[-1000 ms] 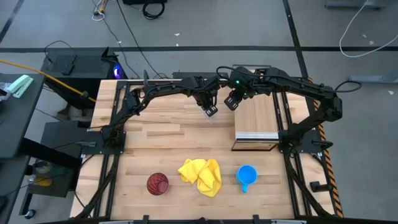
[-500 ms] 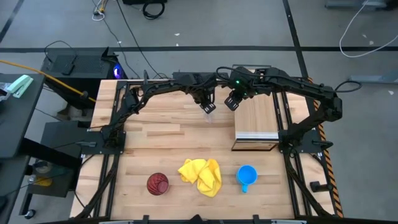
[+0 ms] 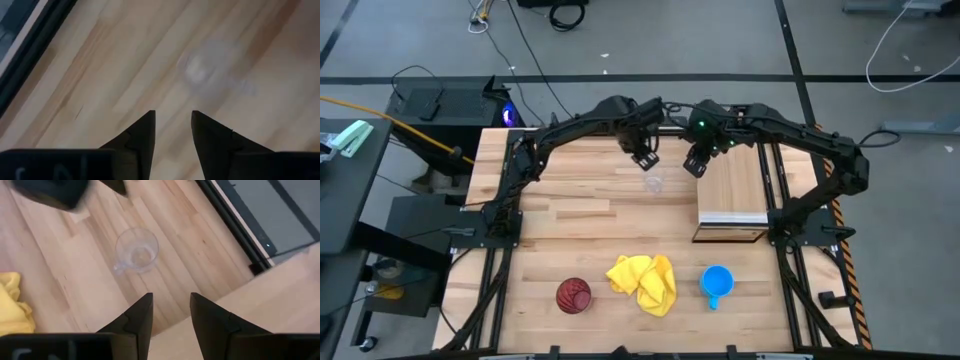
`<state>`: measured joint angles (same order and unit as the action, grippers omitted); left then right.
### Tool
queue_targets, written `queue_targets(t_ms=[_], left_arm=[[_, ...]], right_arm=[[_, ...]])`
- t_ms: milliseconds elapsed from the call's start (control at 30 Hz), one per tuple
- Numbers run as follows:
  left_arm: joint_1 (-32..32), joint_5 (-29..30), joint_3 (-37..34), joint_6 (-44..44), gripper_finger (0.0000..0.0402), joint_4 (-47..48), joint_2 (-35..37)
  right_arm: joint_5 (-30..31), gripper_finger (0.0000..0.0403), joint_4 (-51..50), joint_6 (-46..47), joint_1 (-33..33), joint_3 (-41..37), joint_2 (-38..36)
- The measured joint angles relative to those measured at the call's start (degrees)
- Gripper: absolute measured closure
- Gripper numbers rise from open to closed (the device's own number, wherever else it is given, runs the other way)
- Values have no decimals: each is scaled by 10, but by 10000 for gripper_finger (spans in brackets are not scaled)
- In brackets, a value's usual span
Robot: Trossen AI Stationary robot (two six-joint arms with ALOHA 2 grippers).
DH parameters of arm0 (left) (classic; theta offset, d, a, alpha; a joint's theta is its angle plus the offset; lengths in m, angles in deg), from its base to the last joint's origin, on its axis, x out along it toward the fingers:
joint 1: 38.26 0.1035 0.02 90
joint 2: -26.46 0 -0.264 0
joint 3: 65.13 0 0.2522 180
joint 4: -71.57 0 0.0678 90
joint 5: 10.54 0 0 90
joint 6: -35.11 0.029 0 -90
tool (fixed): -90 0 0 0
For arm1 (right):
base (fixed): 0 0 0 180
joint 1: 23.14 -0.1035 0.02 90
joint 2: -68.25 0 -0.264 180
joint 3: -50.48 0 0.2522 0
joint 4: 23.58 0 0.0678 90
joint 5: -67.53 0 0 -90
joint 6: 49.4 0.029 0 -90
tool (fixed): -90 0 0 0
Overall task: Stack small to large cups/mugs on shelf
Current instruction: Put the transparent mug on the shelf
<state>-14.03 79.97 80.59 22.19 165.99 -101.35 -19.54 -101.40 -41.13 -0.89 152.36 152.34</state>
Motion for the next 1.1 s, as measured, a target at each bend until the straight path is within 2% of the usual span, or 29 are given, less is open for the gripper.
queue_targets(t_ms=[100, 300, 433, 600, 700, 900, 1100], left_arm=[[-3, 15, 31, -6, 264, 96, 3], [-28, 26, -45, -31, 271, 92, 94], [-49, 67, -98, -65, 275, 92, 151], [-77, 99, -186, -128, 272, 94, 241], [-91, 111, -254, -172, 271, 93, 297], [-104, 126, -389, -258, 283, 85, 413], [-103, 126, -491, -301, 293, 55, 502]], right_arm=[[-27, 266, 6, -13, 25, 0, 16], [-71, 266, 16, -46, 41, 9, 77], [-74, 266, 16, -71, 34, 68, 135], [-73, 266, -9, -92, 31, 172, 213], [-72, 266, -37, -105, 31, 207, 249], [-72, 266, -48, -109, 31, 210, 279], [-71, 266, -50, -98, 30, 210, 301]])
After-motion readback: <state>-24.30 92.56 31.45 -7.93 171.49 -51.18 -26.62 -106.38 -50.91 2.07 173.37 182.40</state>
